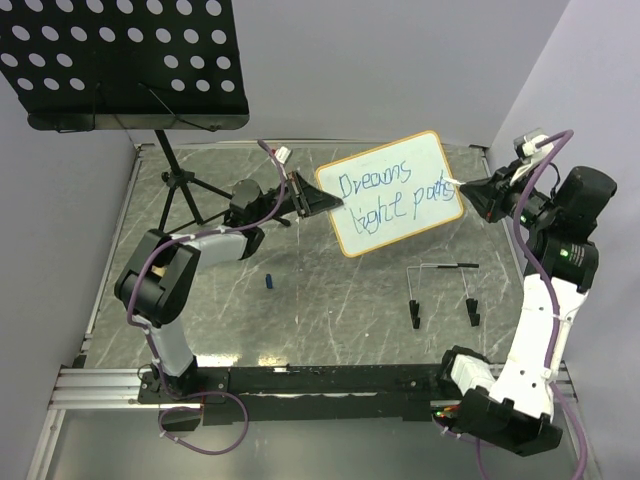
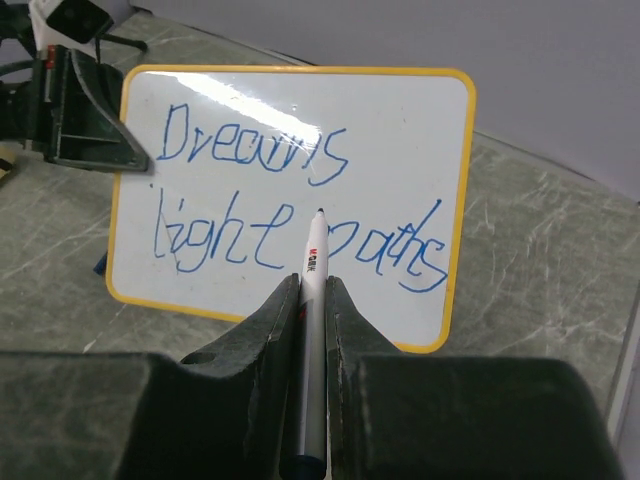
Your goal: Write a sentence on the whiteboard
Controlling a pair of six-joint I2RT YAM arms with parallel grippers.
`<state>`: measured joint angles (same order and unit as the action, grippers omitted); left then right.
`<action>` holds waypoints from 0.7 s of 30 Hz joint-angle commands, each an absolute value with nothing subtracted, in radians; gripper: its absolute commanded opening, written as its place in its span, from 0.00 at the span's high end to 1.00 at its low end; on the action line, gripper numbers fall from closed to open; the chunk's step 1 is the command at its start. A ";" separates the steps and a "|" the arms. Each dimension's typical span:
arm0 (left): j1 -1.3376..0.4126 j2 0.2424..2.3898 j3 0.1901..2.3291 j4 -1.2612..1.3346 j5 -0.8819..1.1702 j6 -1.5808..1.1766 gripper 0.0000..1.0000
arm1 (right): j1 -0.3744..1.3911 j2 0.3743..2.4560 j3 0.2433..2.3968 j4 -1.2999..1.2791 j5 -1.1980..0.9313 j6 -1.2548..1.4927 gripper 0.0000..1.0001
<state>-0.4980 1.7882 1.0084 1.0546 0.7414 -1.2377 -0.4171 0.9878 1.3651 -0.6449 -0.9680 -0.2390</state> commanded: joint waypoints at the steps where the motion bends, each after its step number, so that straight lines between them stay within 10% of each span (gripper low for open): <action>1: -0.495 1.701 1.002 1.235 0.750 -1.227 0.99 | -0.422 0.954 1.344 -0.624 -1.015 -0.218 1.00; 21: -0.486 1.598 0.933 1.143 0.742 -1.143 0.99 | -0.422 0.931 1.338 -0.643 -1.065 -0.201 1.00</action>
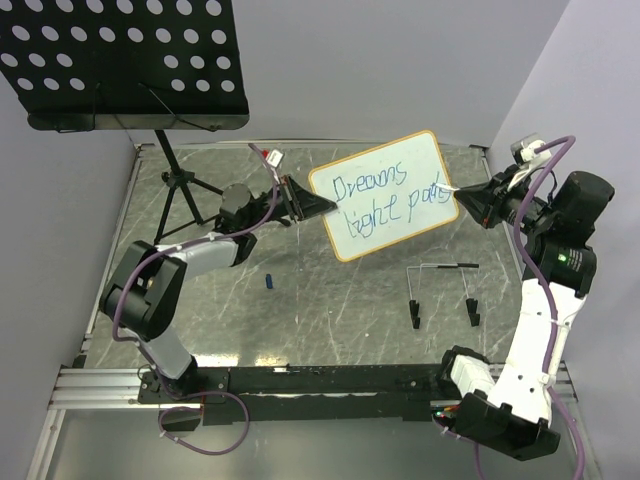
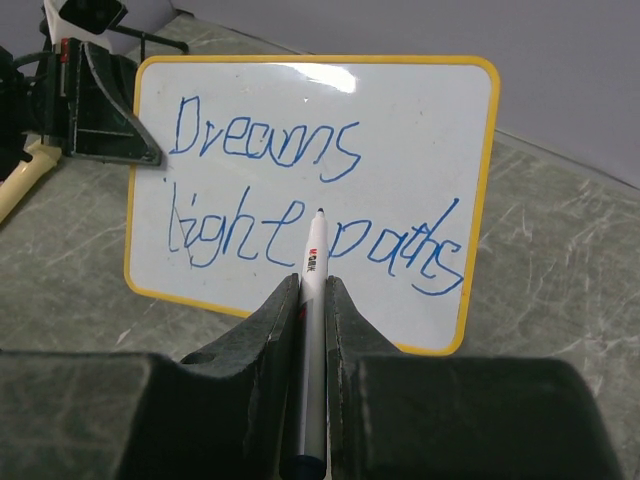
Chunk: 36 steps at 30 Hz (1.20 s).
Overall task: Write a sentence on the whiteboard
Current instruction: Write a sentence on the whiteboard, then put down the whiteboard on the whiteboard stand.
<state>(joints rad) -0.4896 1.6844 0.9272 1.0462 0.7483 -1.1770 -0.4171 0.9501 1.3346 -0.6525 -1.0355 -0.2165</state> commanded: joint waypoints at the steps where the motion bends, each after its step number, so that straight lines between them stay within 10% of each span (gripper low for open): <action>1: -0.486 1.588 0.925 1.135 0.742 -1.138 0.99 | -0.422 0.931 1.339 -0.644 -1.069 -0.199 1.00; 36: -0.486 1.401 0.795 0.968 0.767 -0.917 0.99 | -0.434 0.899 1.393 -0.724 -1.028 -0.206 1.00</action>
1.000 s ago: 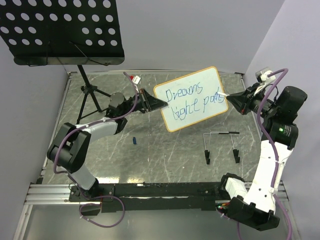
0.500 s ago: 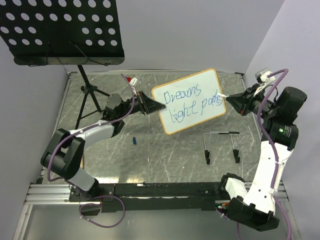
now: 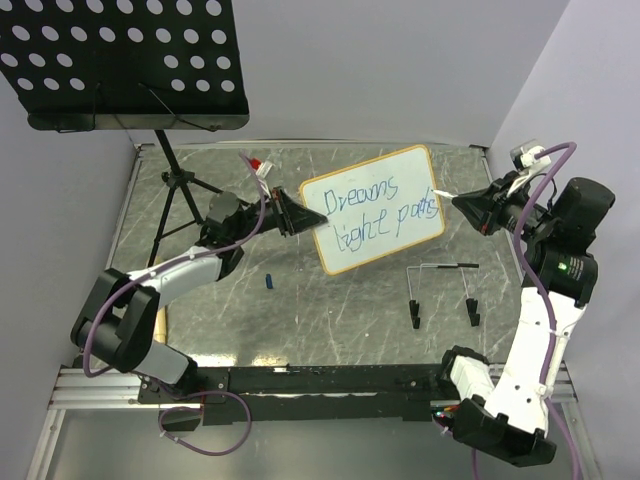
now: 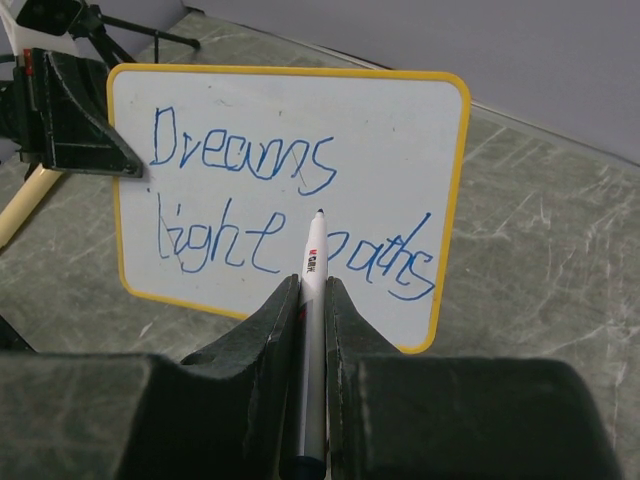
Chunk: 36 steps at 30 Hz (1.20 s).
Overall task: Write a sentence on the whiteboard
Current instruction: Put down the whiteboard on the whiteboard stand.
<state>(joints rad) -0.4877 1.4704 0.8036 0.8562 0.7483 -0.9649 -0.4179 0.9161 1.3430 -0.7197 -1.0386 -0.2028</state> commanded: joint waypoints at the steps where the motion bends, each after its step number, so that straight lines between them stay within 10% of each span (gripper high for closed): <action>1: -0.485 1.399 0.789 0.986 0.775 -0.914 0.99 | -0.443 0.896 1.394 -0.721 -1.028 -0.199 1.00; 36: -0.761 1.799 1.023 1.132 0.733 -0.816 0.99 | -0.575 0.930 1.476 -0.690 -1.138 -0.118 1.00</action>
